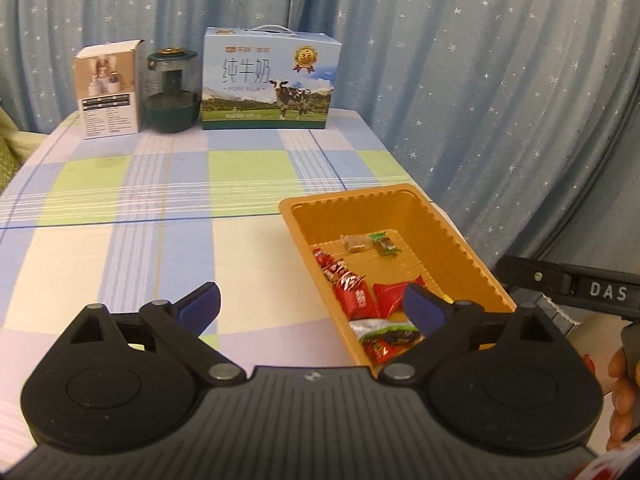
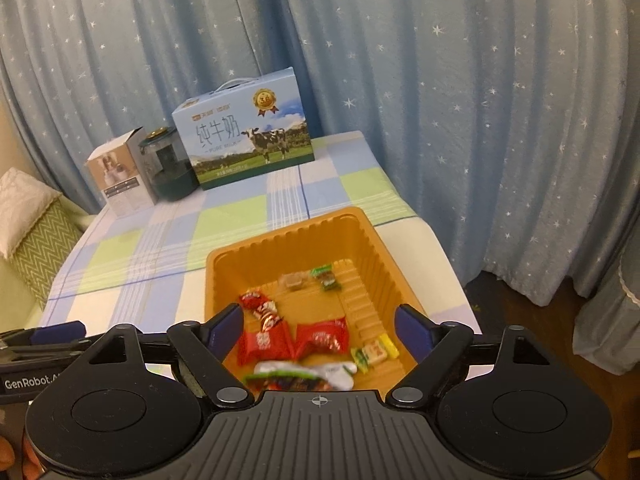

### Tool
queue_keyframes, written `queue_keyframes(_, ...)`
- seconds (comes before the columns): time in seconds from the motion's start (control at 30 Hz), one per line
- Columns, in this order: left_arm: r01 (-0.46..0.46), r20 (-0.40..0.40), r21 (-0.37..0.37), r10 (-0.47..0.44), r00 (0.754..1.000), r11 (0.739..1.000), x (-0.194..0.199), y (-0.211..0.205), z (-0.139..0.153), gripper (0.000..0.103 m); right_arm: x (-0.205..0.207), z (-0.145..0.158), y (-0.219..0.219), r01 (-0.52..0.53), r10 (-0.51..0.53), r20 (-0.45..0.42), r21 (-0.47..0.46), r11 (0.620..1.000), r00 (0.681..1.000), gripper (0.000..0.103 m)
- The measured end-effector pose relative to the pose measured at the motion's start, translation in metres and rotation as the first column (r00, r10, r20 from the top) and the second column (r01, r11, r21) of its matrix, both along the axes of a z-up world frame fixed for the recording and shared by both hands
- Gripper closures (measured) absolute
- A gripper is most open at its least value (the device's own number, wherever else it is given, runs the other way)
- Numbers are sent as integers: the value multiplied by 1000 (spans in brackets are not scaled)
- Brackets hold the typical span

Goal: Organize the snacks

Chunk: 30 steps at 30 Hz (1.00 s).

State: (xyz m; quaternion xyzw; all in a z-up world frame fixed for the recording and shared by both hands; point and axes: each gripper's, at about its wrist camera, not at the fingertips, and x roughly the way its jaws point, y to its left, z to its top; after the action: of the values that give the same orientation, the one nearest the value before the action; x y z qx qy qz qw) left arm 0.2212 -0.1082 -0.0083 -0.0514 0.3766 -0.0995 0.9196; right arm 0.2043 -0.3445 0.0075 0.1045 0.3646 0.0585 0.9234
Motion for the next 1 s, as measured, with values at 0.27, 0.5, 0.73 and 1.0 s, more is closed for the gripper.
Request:
queue_keyframes(0.27,-38,21,8,38,999,999,-40,13,16,0,-44,13,9,-6,6,9,-21,1000,1000,11)
queue_keyframes(0.5,-48,26,22,47,999,999,-78,24,26,0,-83,28,19,-28,29,13,-36,999,999,5)
queue_keyframes(0.73,-56,49,49,54,997,997,-119,33,37,0,-119,29,27,-33,34,3,-55,998,999,4)
queue_keyframes(1.0,-89,43,36,87,995,995,-158,47,47,0,-154,32,38,-58,58,7,-51,997,998,4)
